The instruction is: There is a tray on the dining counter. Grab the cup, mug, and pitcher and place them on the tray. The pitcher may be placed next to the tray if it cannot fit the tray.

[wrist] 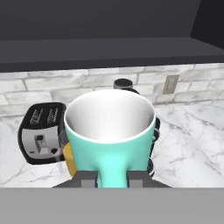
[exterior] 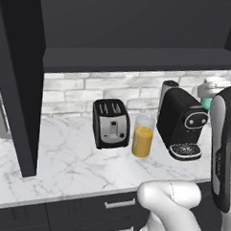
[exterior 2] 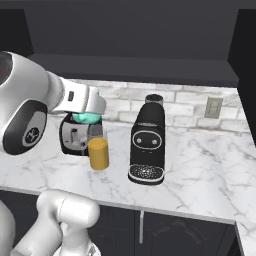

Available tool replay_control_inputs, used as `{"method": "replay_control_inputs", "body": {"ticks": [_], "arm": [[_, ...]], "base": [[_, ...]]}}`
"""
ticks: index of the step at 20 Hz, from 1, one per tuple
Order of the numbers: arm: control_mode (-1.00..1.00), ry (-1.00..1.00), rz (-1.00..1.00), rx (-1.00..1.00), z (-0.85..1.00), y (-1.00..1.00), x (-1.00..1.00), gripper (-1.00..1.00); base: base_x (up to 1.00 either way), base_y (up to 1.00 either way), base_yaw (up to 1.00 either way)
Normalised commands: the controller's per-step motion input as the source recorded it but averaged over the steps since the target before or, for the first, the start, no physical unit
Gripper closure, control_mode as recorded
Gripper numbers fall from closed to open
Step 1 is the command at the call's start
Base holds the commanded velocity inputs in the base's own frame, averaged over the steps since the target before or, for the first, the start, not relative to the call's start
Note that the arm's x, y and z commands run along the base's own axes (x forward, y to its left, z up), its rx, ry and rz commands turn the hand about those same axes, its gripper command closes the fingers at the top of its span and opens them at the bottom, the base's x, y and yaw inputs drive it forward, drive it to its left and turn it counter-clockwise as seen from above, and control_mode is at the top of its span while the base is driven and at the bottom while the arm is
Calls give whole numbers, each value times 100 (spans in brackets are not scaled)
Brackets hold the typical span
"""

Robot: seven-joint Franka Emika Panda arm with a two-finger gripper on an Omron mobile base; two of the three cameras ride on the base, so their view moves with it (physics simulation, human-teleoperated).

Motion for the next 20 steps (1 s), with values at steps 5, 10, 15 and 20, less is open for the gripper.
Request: {"method": "replay_control_inputs", "body": {"ticks": [5,10,15,20], "arm": [[-100,0,0,4,-1,41,-2,100],[-100,0,3,1,0,2,0,100],[-100,0,4,0,0,0,0,100],[100,0,0,0,0,0,0,100]], "base": [[0,0,0],[0,0,0],[0,0,0],[-45,0,5]]}}
